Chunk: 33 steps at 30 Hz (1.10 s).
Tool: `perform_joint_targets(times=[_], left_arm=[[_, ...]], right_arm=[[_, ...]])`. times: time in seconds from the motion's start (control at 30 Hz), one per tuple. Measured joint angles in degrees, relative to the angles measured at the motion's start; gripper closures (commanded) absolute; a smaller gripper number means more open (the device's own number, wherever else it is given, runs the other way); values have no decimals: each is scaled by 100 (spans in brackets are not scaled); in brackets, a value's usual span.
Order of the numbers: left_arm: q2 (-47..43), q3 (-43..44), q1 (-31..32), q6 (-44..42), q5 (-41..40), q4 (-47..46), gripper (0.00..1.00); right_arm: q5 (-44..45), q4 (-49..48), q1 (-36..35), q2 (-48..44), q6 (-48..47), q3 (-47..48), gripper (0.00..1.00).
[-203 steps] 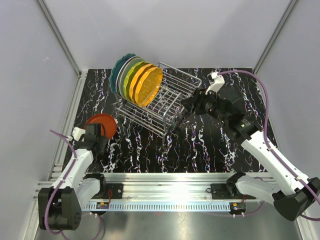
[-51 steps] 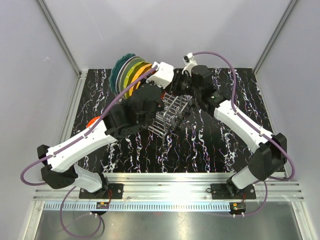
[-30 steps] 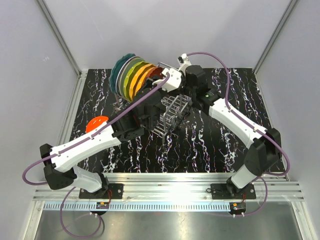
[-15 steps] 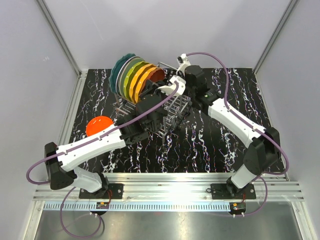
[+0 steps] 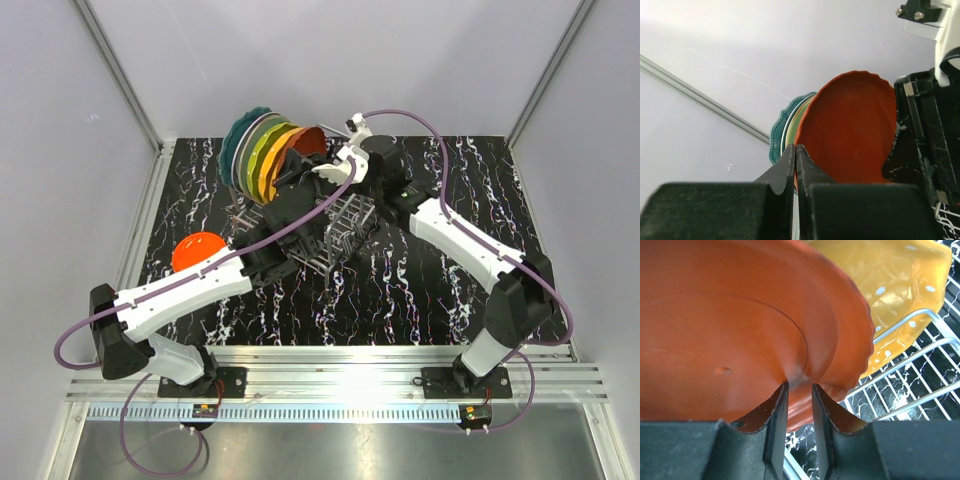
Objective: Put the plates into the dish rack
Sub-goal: Insert the plate into the dish rack
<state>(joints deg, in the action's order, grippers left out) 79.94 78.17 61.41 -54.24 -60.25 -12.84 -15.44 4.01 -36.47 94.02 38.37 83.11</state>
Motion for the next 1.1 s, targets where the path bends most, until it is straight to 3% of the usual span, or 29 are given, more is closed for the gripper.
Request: perform_joint_targets(times=[0.27,0.43,0.87,1.1], left_arm=[[7,-212,-4,-44,17,-55,99],[4,-348,-4,-44,24,-55,90],[0,-378,-4,-44,72,-72,83],[-4,-378,-4,-22,81,-37,56]], right_arm=[[96,-46,-28,96,46,-87,68],[101,-44,-28,203,61,-87,68],[144,-76,-87,422,72,-7,68],[151,-76,-92,437,72,-7,68]])
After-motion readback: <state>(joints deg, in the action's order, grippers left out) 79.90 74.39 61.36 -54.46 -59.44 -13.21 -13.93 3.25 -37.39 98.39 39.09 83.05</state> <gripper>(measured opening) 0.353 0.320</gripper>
